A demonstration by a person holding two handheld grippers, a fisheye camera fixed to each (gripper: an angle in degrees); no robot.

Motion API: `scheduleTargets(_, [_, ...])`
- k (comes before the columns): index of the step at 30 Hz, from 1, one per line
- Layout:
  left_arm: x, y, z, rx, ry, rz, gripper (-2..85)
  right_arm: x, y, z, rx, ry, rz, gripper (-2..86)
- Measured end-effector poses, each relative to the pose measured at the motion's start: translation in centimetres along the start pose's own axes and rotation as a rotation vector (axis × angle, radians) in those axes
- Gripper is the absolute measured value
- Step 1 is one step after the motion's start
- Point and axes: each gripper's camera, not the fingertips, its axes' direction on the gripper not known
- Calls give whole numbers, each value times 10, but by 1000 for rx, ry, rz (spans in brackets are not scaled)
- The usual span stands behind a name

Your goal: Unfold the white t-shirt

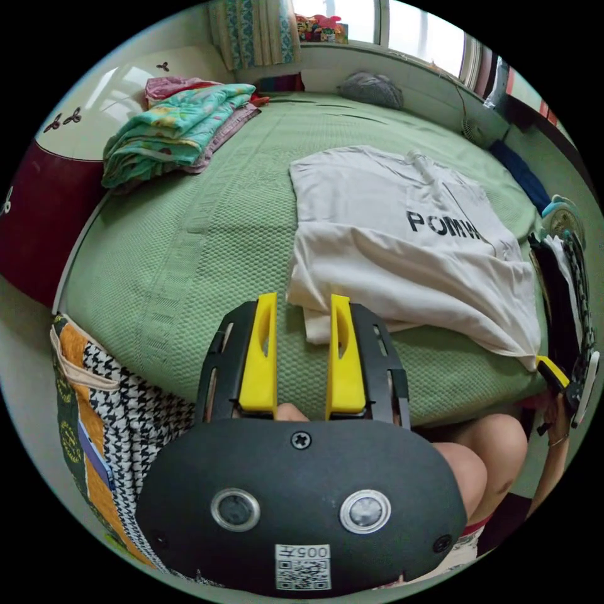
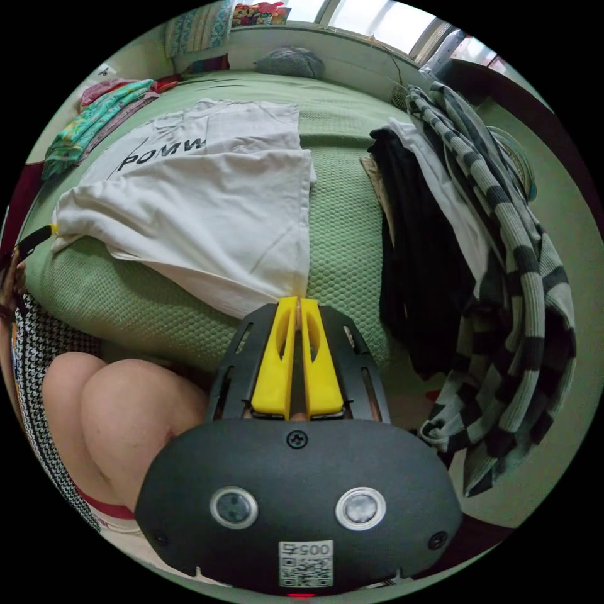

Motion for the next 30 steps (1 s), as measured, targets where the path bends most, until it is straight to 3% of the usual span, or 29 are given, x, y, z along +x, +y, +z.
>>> scheduleTargets(4, [9, 10, -4, -8, -35, 26, 46, 0, 4, 0, -5, 4, 3, -17])
scheduleTargets(12, [32, 62, -39, -46, -173, 157, 18, 6, 18, -2, -8, -17, -11, -17])
scheduleTargets(16, [22, 95, -73, -35, -127, 120, 13, 17, 29, -14, -34, -70, 18, -17])
scheduleTargets(30, [5, 196, -212, 55, 45, 198, 9, 79, 146, -144, 208, -89, 90, -16])
